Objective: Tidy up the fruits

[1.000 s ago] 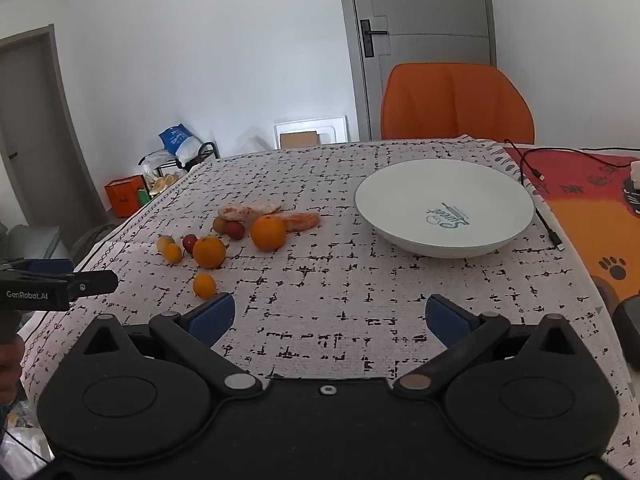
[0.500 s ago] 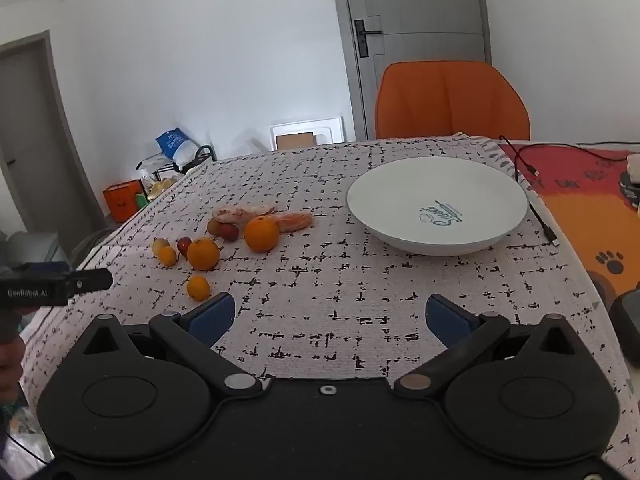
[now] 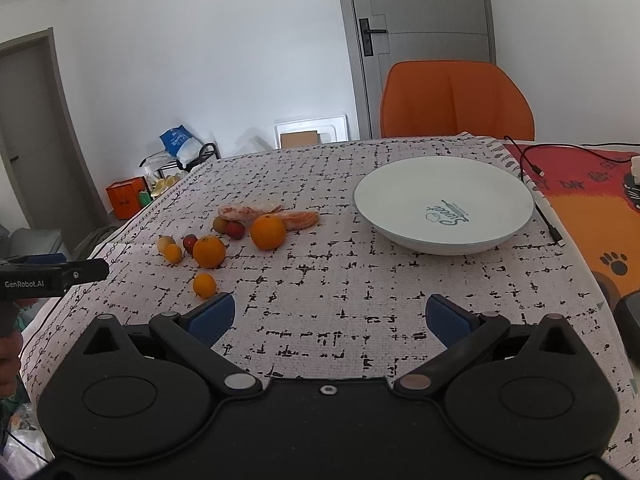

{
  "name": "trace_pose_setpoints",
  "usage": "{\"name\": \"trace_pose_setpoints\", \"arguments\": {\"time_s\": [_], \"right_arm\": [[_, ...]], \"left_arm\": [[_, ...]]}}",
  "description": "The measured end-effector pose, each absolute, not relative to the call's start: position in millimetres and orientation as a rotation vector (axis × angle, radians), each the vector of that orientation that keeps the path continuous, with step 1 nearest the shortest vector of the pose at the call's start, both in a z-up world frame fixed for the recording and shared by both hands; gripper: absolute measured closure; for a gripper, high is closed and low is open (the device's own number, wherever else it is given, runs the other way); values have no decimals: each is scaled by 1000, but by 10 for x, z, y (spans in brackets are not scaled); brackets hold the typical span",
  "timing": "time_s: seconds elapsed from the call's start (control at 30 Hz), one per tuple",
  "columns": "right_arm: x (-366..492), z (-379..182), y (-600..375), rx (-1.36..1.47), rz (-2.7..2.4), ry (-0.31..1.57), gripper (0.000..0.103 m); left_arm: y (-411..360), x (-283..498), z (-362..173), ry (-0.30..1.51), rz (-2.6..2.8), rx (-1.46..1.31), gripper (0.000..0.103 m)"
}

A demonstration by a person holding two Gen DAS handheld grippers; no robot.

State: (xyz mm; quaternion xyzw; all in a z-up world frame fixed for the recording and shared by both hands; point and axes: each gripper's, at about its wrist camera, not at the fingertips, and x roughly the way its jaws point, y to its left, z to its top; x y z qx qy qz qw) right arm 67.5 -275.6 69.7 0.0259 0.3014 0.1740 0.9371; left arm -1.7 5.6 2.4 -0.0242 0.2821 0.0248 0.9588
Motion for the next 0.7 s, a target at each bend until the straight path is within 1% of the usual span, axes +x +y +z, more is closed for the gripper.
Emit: {"name": "trace_pose_setpoints", "arguments": {"time_s": [0.7], "right_arm": [[691, 665, -2682, 47, 366, 629, 0]], "left_arm": [[34, 5, -2, 587, 43, -54, 0]]}}
